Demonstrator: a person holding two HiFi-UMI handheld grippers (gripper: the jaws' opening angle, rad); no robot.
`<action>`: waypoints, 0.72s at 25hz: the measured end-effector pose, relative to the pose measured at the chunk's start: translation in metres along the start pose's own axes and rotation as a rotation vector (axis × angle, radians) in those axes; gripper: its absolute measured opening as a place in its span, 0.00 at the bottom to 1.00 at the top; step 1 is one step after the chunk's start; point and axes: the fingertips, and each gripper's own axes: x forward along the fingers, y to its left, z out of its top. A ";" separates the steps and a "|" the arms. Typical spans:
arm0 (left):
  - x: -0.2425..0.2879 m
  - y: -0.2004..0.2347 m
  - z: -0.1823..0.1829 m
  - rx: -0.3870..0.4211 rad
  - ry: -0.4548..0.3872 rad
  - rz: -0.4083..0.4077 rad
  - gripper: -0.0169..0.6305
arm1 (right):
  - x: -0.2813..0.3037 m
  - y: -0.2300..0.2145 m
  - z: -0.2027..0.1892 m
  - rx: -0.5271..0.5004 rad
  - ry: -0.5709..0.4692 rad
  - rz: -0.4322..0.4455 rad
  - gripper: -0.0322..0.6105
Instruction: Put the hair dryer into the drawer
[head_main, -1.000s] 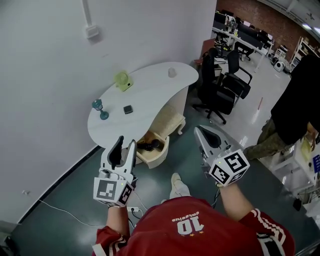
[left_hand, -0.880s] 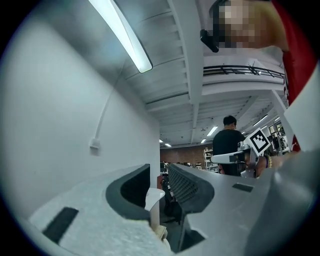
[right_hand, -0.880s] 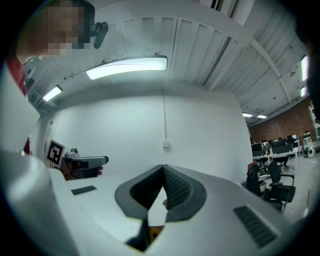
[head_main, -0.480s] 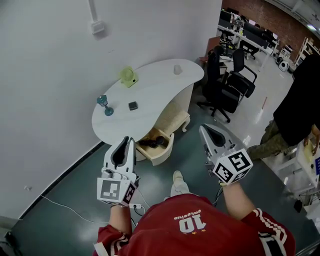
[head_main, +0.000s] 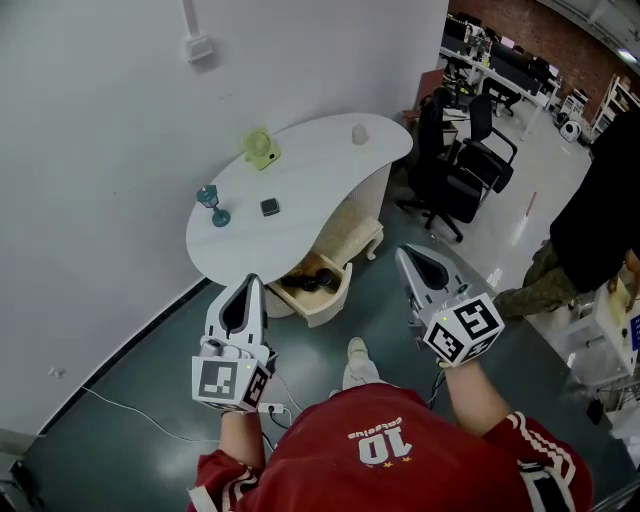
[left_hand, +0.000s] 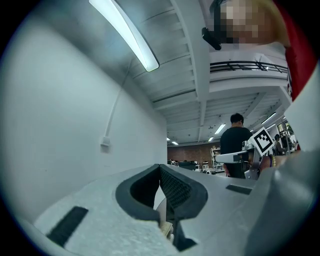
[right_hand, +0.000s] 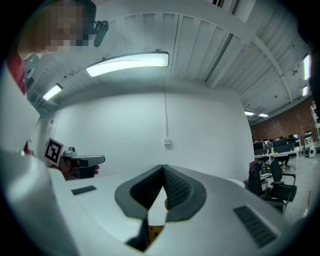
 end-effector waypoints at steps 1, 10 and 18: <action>0.000 0.000 0.000 0.003 0.000 0.000 0.00 | -0.001 0.000 0.000 -0.002 0.000 -0.001 0.06; -0.008 0.001 -0.001 0.007 0.009 0.014 0.00 | -0.002 0.007 0.001 -0.026 0.007 -0.001 0.06; -0.014 -0.005 -0.001 0.013 0.013 0.003 0.00 | -0.004 0.011 -0.002 -0.026 0.016 0.004 0.06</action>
